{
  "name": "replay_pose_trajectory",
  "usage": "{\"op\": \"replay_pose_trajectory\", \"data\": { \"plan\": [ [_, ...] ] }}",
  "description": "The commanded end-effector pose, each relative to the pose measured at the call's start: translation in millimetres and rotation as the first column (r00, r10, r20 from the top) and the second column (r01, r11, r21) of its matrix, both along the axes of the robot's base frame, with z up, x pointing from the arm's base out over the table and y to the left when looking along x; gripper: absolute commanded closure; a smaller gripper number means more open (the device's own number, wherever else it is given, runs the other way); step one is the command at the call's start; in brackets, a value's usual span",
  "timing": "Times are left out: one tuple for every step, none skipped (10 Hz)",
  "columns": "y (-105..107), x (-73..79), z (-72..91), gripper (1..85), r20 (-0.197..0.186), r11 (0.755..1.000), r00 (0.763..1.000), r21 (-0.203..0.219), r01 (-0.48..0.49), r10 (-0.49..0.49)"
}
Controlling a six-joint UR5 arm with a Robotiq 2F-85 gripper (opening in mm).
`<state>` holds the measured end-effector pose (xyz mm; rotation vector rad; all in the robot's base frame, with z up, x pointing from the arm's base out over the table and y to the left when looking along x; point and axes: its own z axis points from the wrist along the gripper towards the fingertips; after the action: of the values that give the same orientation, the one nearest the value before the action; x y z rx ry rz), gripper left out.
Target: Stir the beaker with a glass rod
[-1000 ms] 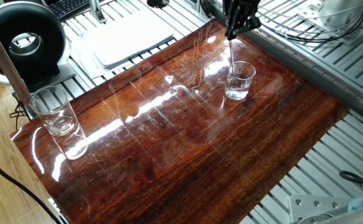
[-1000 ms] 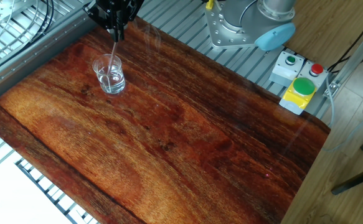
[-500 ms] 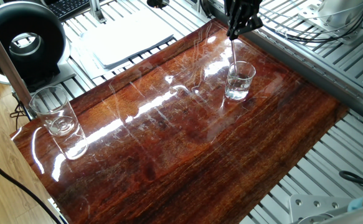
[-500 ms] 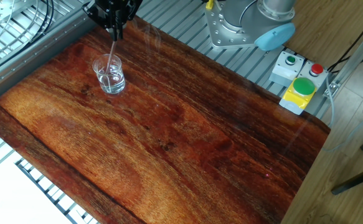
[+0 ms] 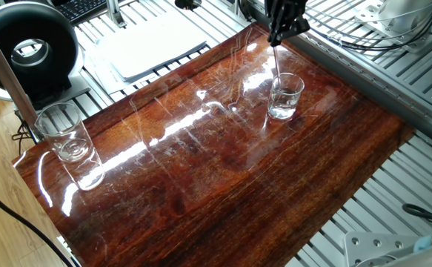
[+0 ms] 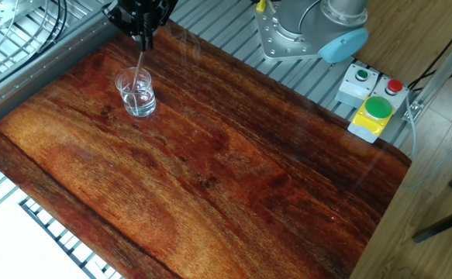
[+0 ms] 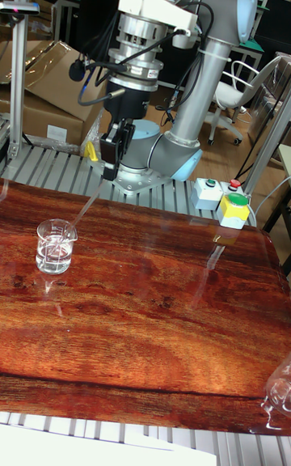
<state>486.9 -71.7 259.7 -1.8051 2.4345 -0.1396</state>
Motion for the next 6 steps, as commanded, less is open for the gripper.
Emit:
{"op": "replay_pose_trajectory", "data": {
  "plan": [
    [7.2,3.5,0.8,80.0,0.004,1.0,1.0,0.022,0.007,-0.007],
    [8.6,5.0,0.2,80.0,0.007,1.0,1.0,0.027,0.007,-0.007],
    [11.1,6.8,-1.1,80.0,0.008,0.999,1.0,0.036,0.007,-0.007],
    [11.9,7.6,-1.9,80.0,0.008,0.999,1.0,0.039,0.007,-0.007],
    [12.3,7.8,-2.0,80.0,0.008,0.999,1.0,0.041,0.009,-0.009],
    [12.3,7.8,-2.0,80.0,0.008,0.999,1.0,0.041,0.009,-0.009]
  ]
}}
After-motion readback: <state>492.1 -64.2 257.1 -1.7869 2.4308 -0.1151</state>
